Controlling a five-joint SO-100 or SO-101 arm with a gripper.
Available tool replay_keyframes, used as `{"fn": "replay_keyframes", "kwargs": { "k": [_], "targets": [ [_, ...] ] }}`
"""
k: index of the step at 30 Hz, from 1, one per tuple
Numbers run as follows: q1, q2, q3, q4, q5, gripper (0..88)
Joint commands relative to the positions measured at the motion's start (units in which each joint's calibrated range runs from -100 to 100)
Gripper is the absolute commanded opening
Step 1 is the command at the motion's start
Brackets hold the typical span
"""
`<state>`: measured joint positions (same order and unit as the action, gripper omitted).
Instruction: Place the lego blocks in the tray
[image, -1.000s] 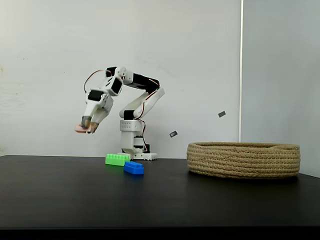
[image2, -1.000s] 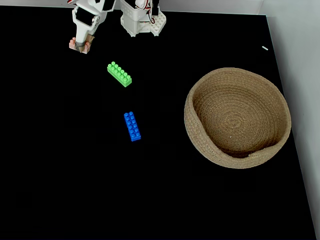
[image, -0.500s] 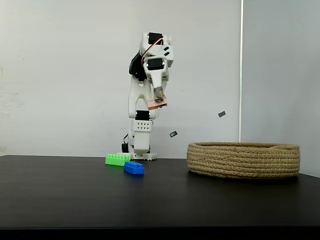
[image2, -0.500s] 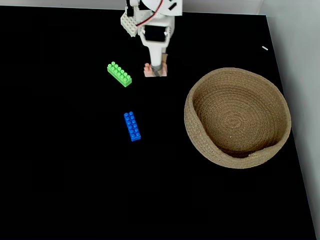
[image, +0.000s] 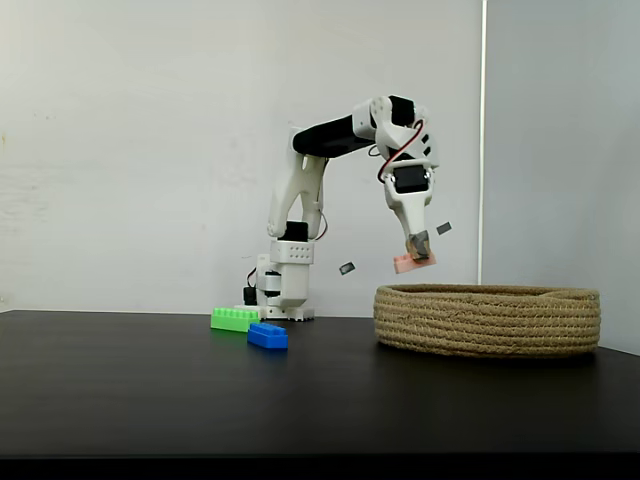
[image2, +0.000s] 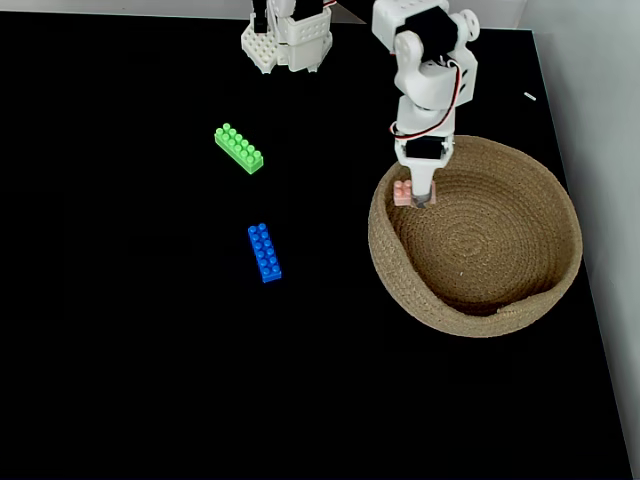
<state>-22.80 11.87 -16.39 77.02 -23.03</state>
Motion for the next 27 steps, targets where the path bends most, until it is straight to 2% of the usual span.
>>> {"fn": "replay_keyframes", "kwargs": {
  "k": [1,5,7,14,20,22,27],
  "targets": [
    [-4.73,1.02,-5.17,-2.68,-4.25,19.4],
    [-7.54,4.2,-8.28,-2.68,-6.25,27.9],
    [-7.62,5.41,-9.1,-2.68,-7.13,34.9],
    [-3.33,0.08,-3.62,1.99,-4.69,35.7],
    [8.21,-15.4,12.15,1.99,2.74,32.4],
    [13.57,-17.46,11.42,5.07,5.67,32.4],
    [26.26,-19.96,5.4,11.73,8.6,36.1]
  ]
}}
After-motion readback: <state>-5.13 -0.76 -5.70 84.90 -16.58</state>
